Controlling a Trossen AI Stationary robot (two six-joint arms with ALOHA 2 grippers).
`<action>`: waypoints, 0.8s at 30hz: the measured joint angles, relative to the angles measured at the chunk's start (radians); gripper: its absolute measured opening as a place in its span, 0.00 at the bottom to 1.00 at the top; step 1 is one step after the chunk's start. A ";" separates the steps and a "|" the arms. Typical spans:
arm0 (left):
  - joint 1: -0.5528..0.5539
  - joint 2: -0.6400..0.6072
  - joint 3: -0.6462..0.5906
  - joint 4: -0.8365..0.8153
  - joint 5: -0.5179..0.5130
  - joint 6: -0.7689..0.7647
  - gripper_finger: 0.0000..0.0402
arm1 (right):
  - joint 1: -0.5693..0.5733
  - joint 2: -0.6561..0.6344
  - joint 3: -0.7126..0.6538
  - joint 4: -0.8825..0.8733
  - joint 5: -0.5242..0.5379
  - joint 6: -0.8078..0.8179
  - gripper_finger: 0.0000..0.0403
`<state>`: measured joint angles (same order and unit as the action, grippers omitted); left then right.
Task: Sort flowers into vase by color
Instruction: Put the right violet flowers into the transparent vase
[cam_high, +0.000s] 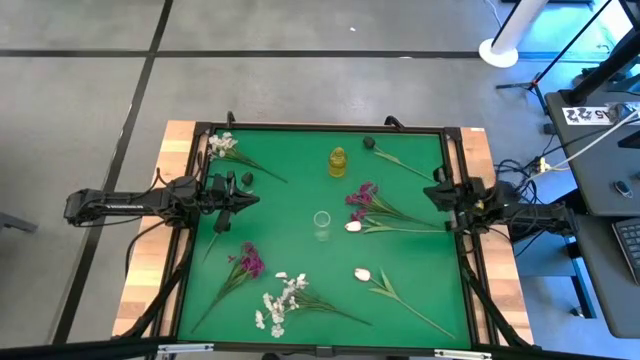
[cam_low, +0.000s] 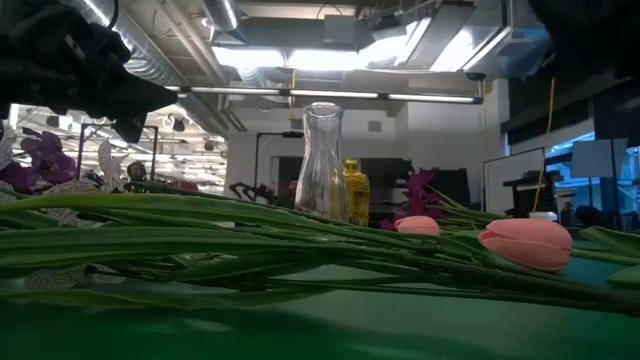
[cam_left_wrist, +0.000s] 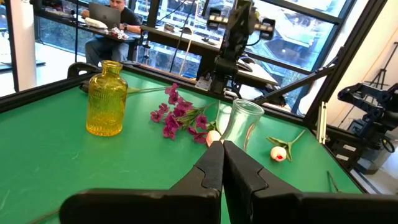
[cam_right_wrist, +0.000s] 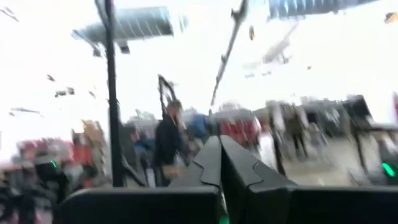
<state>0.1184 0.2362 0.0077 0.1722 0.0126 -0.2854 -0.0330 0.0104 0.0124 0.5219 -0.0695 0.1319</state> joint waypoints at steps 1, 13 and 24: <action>0.000 0.000 0.000 0.000 0.000 0.000 0.00 | 0.000 0.000 0.006 0.005 -0.018 -0.007 0.00; 0.000 0.000 0.000 0.000 0.000 0.000 0.00 | 0.000 0.250 0.421 -0.557 0.168 -0.101 0.00; 0.000 0.000 0.000 0.001 0.000 0.020 0.00 | 0.000 0.691 0.848 -1.165 0.153 -0.085 0.01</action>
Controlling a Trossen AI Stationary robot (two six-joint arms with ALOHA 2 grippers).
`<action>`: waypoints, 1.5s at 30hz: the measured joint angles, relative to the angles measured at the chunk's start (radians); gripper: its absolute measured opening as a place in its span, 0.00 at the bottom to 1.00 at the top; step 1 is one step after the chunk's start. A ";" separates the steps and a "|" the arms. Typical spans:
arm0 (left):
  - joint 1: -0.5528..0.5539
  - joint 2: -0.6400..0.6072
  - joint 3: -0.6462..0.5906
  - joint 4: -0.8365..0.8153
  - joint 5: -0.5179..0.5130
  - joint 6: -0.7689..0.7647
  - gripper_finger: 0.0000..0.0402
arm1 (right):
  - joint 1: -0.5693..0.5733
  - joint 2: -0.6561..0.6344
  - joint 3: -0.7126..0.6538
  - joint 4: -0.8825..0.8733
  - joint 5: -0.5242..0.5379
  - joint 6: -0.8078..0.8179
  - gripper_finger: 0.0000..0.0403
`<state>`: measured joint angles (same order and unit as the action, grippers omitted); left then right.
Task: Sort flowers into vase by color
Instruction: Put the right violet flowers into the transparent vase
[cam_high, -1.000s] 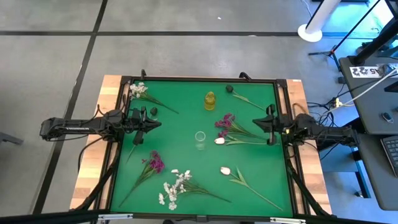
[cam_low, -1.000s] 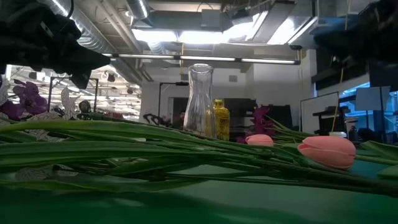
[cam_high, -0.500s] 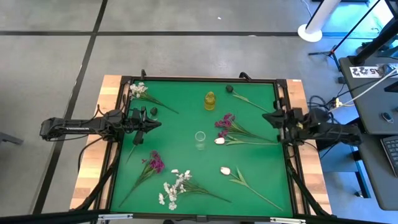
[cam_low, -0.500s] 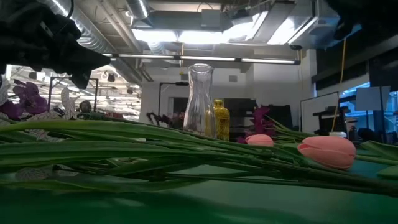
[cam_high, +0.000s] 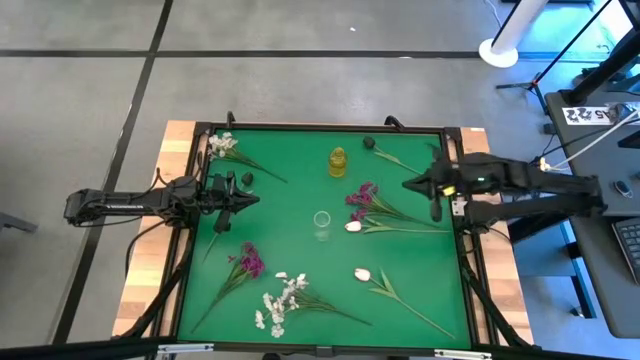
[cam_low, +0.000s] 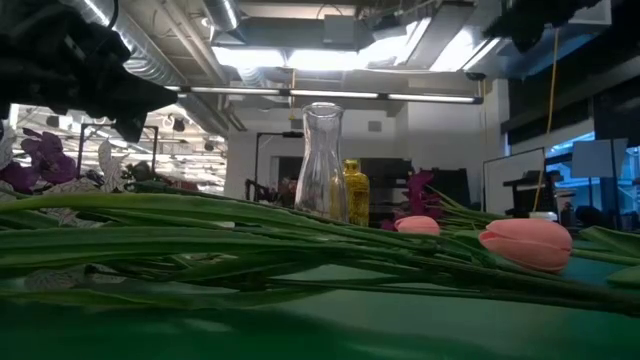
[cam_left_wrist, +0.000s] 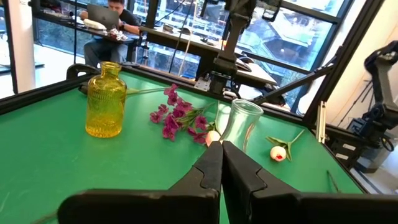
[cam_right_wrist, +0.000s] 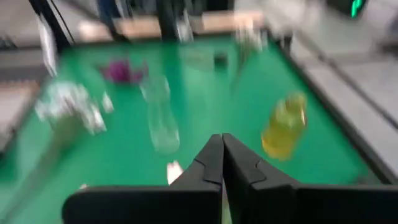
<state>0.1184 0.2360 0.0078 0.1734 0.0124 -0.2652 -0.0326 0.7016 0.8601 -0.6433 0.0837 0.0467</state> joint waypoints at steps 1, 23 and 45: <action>0.000 0.000 0.000 0.000 0.000 0.010 0.00 | 0.000 0.030 0.015 -0.036 0.004 0.002 0.03; 0.000 0.000 0.000 -0.001 0.000 0.037 0.00 | 0.000 0.552 -0.061 -0.179 0.026 0.150 0.41; 0.000 0.000 0.000 0.005 0.000 0.032 0.00 | -0.001 0.447 -0.334 0.100 0.048 0.297 0.41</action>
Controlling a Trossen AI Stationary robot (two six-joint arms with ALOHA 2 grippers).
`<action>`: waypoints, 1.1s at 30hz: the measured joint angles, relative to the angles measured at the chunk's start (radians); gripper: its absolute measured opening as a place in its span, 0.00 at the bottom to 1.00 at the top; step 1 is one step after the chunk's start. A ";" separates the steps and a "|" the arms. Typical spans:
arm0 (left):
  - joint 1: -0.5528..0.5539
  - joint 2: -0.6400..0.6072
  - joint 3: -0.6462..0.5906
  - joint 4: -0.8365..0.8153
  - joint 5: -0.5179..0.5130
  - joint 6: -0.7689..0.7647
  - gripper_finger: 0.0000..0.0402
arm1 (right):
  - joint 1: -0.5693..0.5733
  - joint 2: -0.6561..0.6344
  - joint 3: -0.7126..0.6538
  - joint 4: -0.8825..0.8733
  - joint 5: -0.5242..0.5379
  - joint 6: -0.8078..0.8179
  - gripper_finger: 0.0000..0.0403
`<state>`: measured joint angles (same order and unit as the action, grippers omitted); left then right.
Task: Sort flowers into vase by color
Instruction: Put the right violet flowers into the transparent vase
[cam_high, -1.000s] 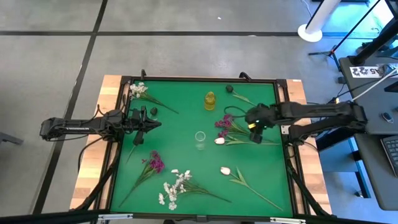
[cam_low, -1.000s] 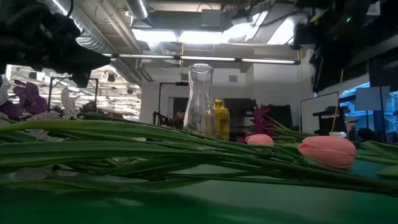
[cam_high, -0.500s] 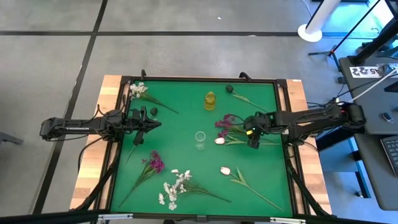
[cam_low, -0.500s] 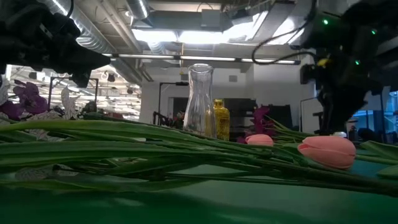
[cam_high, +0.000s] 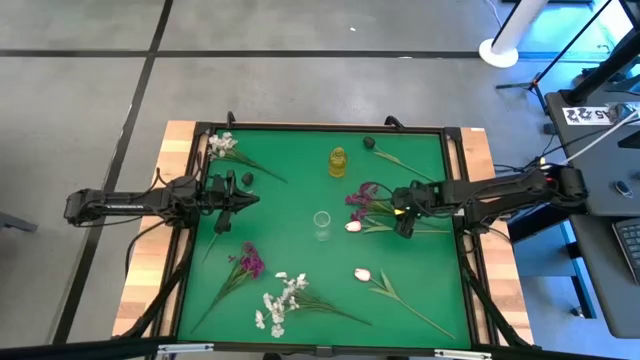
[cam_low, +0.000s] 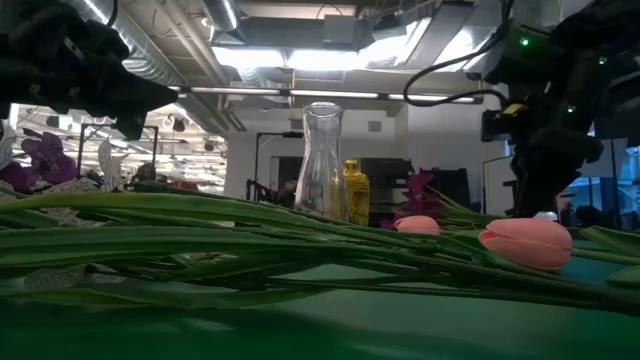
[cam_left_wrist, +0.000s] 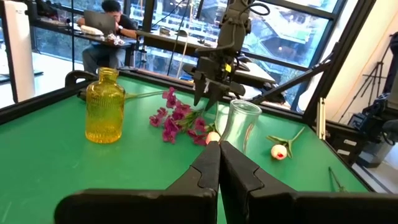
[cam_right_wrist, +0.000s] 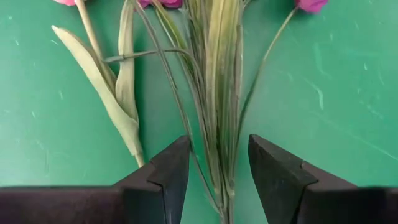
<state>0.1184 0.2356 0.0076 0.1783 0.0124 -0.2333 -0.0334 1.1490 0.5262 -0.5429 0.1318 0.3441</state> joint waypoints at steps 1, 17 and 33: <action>0.000 0.000 0.000 0.000 0.000 0.000 0.00 | 0.000 0.007 0.000 0.009 0.000 0.000 0.41; 0.000 0.000 0.000 0.000 0.000 0.000 0.00 | 0.000 0.171 0.005 0.028 0.000 0.022 0.40; 0.000 0.000 0.000 -0.002 0.000 -0.001 0.00 | 0.001 0.170 0.033 0.000 0.078 0.019 0.07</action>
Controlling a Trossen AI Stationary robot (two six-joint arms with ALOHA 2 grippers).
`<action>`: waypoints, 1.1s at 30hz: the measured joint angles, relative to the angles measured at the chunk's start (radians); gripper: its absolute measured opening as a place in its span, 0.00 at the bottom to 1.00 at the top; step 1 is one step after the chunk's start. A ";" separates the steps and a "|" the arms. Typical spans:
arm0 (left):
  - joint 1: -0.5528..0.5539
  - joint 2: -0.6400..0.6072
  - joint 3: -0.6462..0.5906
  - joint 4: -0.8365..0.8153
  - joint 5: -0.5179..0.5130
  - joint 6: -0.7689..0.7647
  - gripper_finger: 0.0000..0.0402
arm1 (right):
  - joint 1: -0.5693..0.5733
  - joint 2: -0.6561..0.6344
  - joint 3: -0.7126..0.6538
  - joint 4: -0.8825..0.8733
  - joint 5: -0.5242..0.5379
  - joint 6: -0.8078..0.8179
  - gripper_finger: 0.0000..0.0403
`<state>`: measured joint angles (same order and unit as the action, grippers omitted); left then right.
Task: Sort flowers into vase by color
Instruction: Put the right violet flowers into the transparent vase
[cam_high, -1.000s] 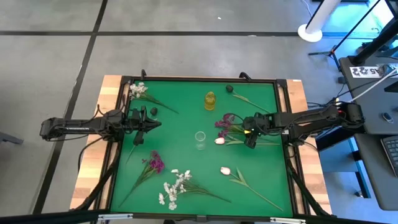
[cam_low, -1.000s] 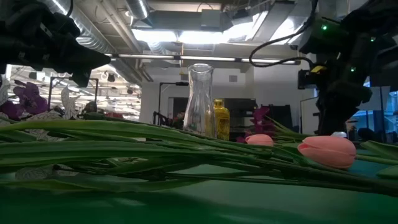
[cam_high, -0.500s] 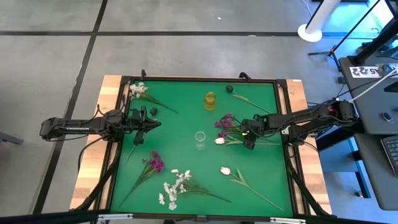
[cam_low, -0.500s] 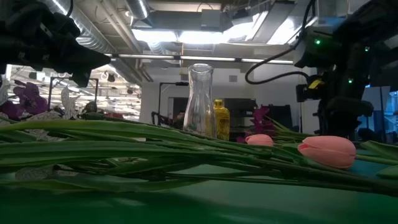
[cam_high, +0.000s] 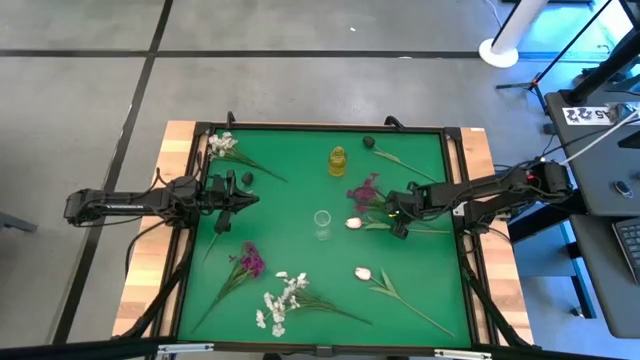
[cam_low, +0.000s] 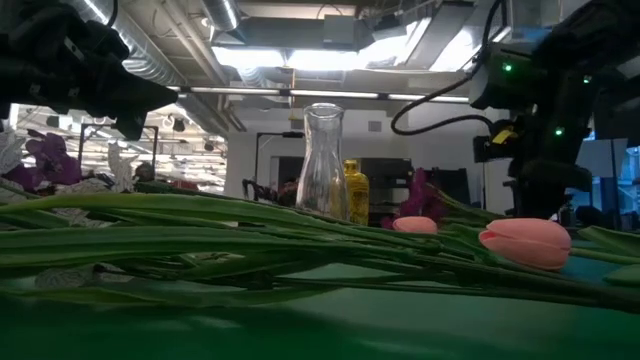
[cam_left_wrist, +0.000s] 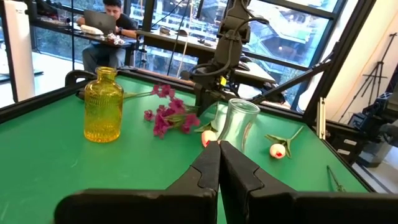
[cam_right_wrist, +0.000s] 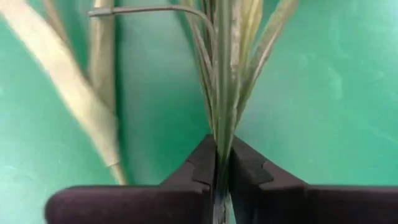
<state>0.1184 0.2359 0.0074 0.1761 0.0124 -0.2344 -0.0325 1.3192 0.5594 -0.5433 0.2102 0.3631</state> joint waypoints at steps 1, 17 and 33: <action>0.000 0.000 0.000 0.000 0.000 0.000 0.00 | -0.002 0.000 0.013 -0.017 0.021 0.000 0.06; 0.000 0.000 0.000 -0.004 0.000 -0.029 0.00 | -0.001 -0.271 0.204 -0.093 0.211 -0.050 0.02; 0.000 0.000 0.000 -0.003 0.000 -0.026 0.00 | 0.000 -0.537 0.211 0.596 -0.038 -0.262 0.02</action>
<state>0.1184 0.2358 0.0074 0.1726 0.0128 -0.2604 -0.0322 0.7824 0.7708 0.0532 0.1724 0.1010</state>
